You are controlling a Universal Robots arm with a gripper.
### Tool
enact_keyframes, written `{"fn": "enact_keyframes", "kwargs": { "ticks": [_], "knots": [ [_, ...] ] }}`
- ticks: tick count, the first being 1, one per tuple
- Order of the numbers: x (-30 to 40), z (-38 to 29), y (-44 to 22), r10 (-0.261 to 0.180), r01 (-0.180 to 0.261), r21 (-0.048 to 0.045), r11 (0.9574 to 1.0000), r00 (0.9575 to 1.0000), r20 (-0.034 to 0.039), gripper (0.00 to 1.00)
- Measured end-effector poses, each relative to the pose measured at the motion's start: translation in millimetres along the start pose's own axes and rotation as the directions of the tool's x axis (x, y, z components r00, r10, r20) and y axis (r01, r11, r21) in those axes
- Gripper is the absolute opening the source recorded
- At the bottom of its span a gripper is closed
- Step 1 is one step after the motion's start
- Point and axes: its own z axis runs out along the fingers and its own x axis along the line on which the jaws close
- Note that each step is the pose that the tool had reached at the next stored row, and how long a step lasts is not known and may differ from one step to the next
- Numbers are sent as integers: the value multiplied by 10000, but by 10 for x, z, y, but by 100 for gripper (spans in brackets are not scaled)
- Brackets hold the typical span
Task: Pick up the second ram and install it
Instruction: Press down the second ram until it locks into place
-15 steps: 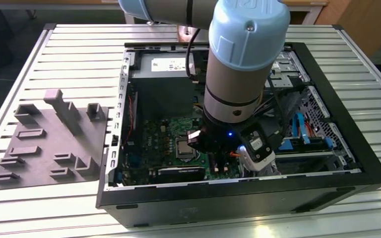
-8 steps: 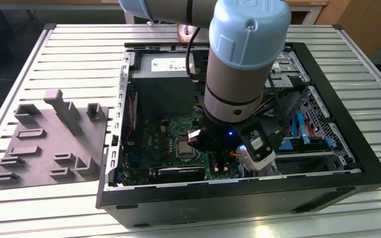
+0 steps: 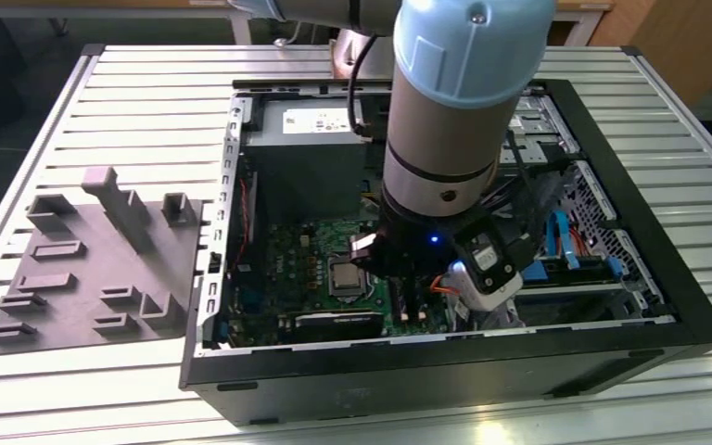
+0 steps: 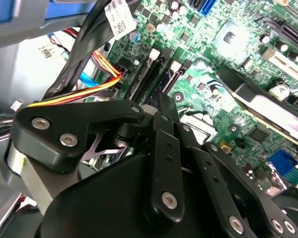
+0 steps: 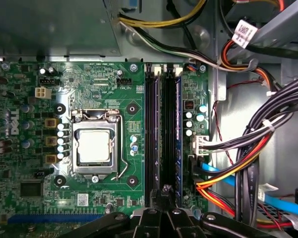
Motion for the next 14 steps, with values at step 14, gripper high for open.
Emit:
{"fn": "enact_keyframes", "kwargs": {
  "ticks": [14],
  "knots": [
    [2, -10, 140, 0, 0, 2, 10000, 10000, 0, 11]
  ]
}}
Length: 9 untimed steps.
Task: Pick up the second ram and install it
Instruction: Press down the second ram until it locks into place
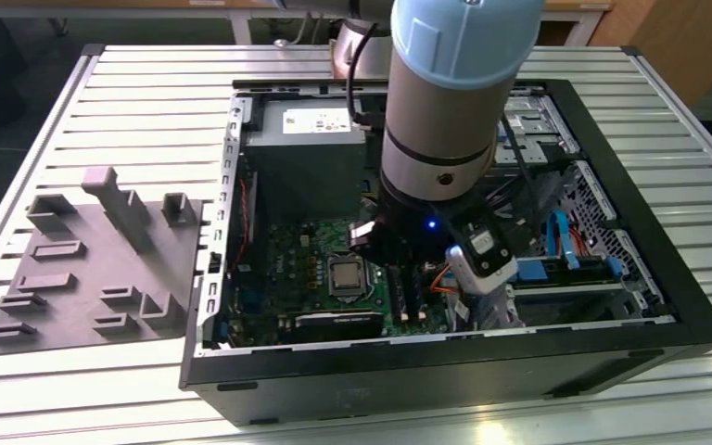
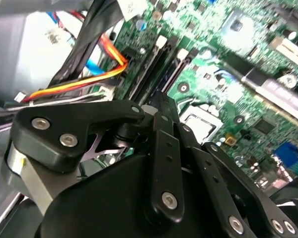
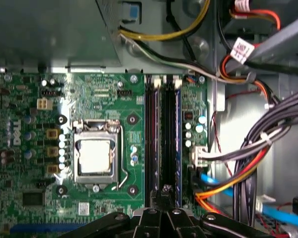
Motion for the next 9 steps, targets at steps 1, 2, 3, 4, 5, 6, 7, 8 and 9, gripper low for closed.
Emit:
{"fn": "enact_keyframes", "kwargs": {
  "ticks": [1, 2, 3, 4, 5, 6, 7, 8, 9],
  "knots": [
    [0, 0, 21, 0, 0, 1, 10000, 10000, 0, 11],
    [1, 0, 39, 0, 0, 2, 10000, 10000, -1, 11],
    [1, 1, 56, 0, 0, 1, 10000, 10000, 0, 11],
    [2, 1, 72, -1, 1, 2, 10000, 10000, -1, 11],
    [2, 1, 88, 0, 0, 1, 10000, 10000, 0, 11],
    [2, 2, 104, 0, 0, 0, 10000, 10000, 0, 11],
    [2, 2, 119, 0, 0, 1, 10000, 10000, -1, 11],
    [3, 3, 134, 0, 0, 0, 10000, 10000, 0, 11],
    [3, 3, 149, 0, 0, 1, 10000, 10000, -1, 11]
  ]
}}
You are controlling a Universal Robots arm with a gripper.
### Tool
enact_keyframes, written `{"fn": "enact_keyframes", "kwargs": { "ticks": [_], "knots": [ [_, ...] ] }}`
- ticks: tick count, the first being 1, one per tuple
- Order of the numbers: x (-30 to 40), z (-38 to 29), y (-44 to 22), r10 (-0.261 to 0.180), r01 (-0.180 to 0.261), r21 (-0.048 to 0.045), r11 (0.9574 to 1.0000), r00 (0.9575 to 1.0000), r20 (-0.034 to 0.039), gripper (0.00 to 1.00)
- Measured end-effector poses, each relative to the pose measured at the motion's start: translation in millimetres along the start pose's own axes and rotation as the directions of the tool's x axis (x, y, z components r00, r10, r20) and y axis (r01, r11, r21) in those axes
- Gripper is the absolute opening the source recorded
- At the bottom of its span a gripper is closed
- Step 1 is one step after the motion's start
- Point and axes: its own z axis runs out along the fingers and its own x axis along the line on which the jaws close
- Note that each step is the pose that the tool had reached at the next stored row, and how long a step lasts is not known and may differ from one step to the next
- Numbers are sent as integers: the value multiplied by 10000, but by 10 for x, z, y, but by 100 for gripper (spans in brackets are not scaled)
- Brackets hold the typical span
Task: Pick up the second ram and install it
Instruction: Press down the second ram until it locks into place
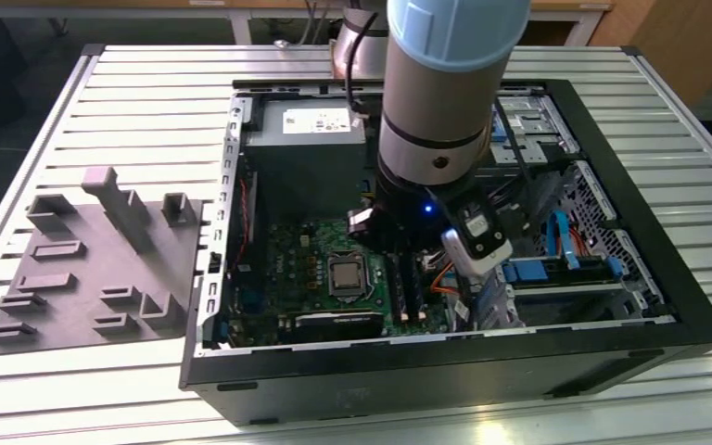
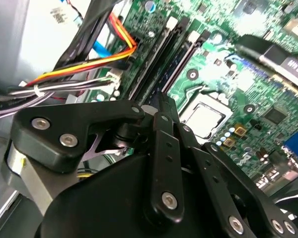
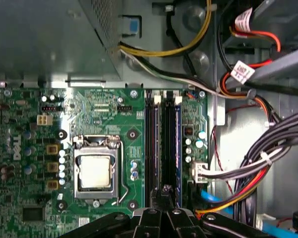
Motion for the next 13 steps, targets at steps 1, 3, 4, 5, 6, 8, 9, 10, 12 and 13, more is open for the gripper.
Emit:
{"fn": "enact_keyframes", "kwargs": {
  "ticks": [1, 3, 4, 5, 6, 8, 9, 10, 12, 13],
  "knots": [
    [0, 0, 15, 0, 0, 0, 10000, 10000, 0, 11],
    [1, 1, 47, 1, -1, -1, 10000, 10000, 0, 11],
    [1, 1, 59, 0, 0, -1, 10000, 10000, 0, 11],
    [1, 2, 64, 0, 0, -1, 10000, 10000, 0, 11],
    [1, 2, 64, -1, 1, -1, 10000, 10000, 0, 11],
    [1, 2, 64, -1, 1, -1, 10000, 10000, 0, 11],
    [1, 2, 64, 0, 0, -1, 10000, 10000, 0, 11],
    [1, 1, 65, -1, 1, 0, 10000, 10000, 0, 11],
    [1, 2, 65, 0, 0, -1, 10000, 10000, 0, 11],
    [1, 1, 65, 0, 0, 0, 10000, 10000, 0, 11]
  ]
}}
